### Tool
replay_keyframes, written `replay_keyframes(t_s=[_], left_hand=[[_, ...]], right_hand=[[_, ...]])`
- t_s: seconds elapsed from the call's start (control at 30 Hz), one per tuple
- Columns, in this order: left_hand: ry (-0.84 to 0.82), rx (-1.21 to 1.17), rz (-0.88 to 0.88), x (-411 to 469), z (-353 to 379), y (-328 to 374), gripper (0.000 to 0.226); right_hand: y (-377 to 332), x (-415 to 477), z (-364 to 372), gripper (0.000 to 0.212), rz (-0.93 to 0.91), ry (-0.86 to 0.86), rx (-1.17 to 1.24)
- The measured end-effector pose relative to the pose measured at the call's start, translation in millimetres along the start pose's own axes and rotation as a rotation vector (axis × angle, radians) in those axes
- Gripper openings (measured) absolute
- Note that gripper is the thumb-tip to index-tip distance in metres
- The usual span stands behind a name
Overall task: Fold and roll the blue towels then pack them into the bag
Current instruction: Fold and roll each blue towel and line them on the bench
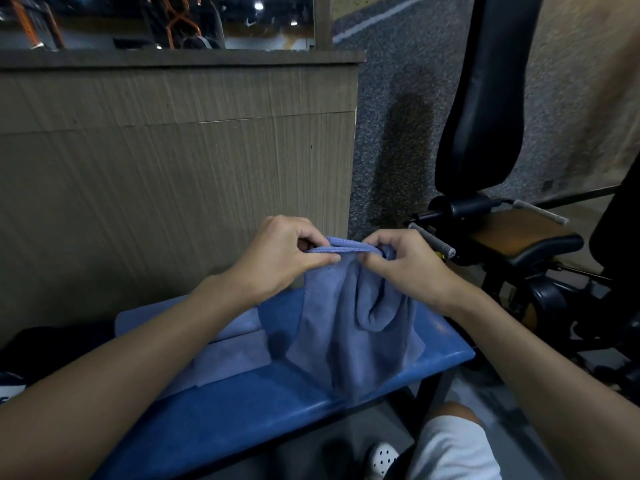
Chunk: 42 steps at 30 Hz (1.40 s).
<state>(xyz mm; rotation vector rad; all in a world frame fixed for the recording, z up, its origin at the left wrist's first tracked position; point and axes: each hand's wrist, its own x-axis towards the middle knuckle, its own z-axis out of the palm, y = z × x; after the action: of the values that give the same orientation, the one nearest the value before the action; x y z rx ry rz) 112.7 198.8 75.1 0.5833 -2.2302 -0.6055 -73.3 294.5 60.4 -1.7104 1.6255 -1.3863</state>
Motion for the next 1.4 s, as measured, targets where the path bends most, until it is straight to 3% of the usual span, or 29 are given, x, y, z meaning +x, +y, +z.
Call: replay_keyframes(t_s=[0.17,0.37,0.6,0.83,1.1,1.23,1.4], left_hand=[[-0.001,-0.135,-0.037,-1.5,-1.3,-6.7,0.011],[0.128,-0.065,-0.179,0.7,-19.6,-27.0,0.016],[0.169,0.052,-0.265,-6.3,-56.8,-64.1,0.018],[0.115,0.025,-0.201,-8.8,-61.4,-78.0,0.017],[0.173,0.044,-0.216,-7.5,-64.4,-91.4,0.020],[0.193,0.071,-0.217,-5.7,-66.5,-91.3,0.005],[0.194,0.063,-0.236,-4.6,-73.5,-95.1,0.024]], right_hand=[[0.7,-4.8,-4.5,0.015,0.048,-0.011,0.079],[19.2,-3.1,-21.1,0.036,0.227,0.082,0.086],[61.1,-14.2,-56.7,0.022,0.156,0.274,-0.021],[71.3,-18.9,-57.0,0.012,0.077,0.300,-0.025],[73.6,-14.0,-58.7,0.033,-0.043,0.246,-0.224],[75.1,-11.5,-58.8,0.015,0.023,0.192,-0.217],[66.7,-15.0,-53.9,0.026,-0.016,0.161,-0.151]])
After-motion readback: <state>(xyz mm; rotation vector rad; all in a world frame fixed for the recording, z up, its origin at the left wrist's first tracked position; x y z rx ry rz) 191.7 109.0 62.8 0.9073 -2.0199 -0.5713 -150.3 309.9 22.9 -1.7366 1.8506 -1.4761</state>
